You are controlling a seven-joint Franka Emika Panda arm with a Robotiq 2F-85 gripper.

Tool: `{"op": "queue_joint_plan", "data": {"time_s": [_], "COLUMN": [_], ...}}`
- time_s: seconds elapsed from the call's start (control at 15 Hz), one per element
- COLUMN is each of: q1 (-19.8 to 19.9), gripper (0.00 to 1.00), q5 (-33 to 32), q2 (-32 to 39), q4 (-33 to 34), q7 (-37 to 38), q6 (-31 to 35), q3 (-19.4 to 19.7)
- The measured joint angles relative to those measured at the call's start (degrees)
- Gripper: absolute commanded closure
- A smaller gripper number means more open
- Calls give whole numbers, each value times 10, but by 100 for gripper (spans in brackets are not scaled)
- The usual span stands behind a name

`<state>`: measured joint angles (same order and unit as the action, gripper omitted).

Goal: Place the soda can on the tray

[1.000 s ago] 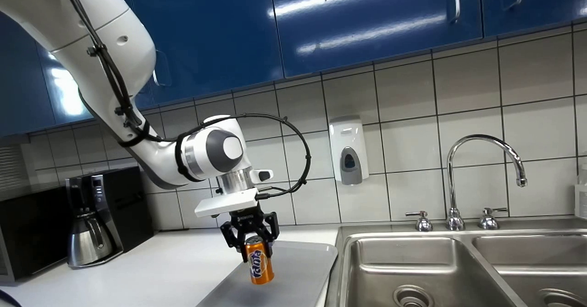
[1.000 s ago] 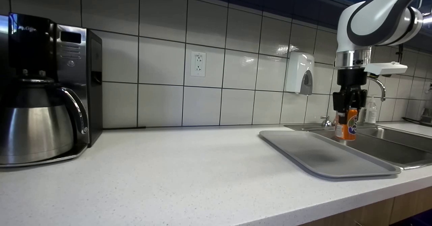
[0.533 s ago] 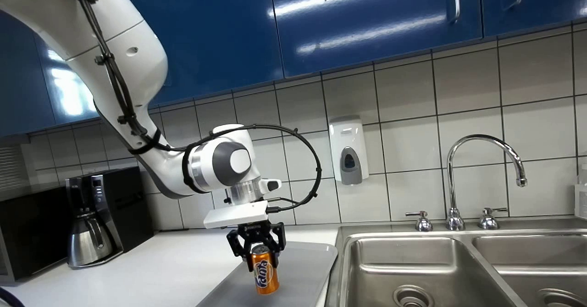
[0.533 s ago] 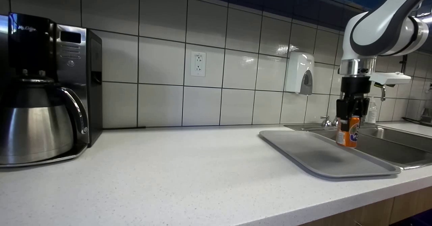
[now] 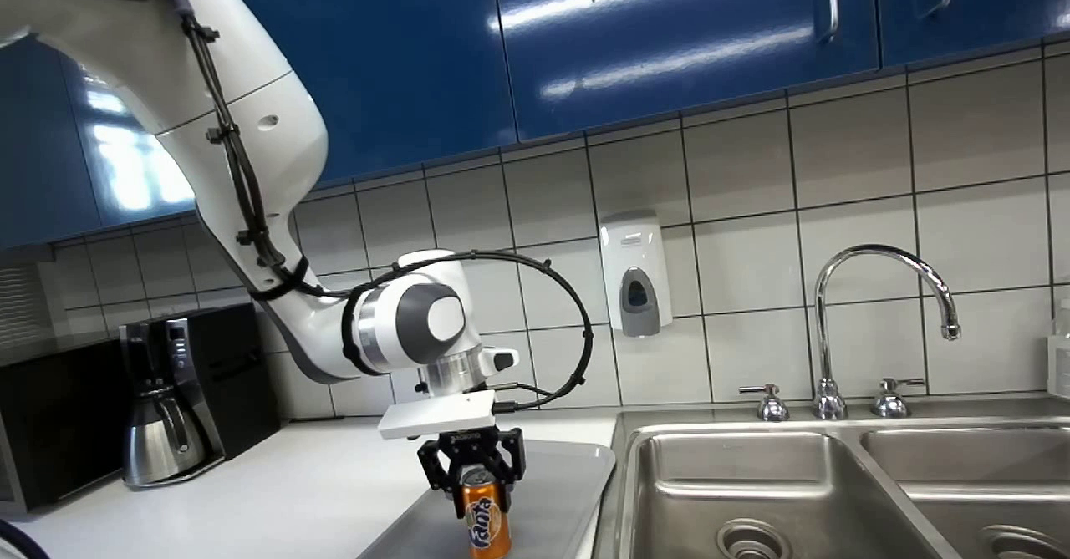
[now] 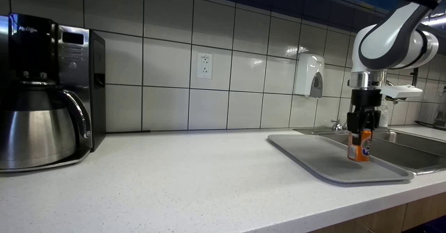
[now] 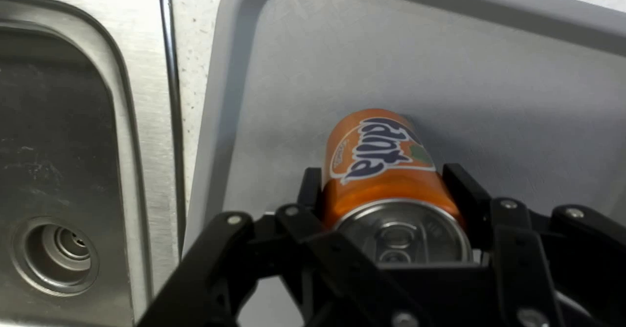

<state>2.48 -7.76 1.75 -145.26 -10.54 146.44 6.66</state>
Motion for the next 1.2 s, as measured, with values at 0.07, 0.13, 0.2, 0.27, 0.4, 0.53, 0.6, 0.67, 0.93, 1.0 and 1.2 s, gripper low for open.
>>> {"op": "queue_joint_plan", "data": {"time_s": [0.07,0.13,0.2,0.27,0.4,0.53,0.6,0.67,0.93,1.0,1.2], "q1": [0,0,1,1,1,2,2,3,3,3,3], "gripper": [61,61,61,61,61,61,61,11,0,0,0], "q5": [0,0,0,0,0,0,0,0,0,0,0], "q2": [3,6,8,9,12,15,16,17,20,19,14], "q4": [0,0,0,0,0,0,0,0,0,0,1], "q7": [0,0,0,0,0,0,0,0,-8,-11,-19], "q6": [1,3,4,4,5,6,6,6,6,6,6], "q3": [0,0,0,0,0,0,0,0,0,0,0]}}
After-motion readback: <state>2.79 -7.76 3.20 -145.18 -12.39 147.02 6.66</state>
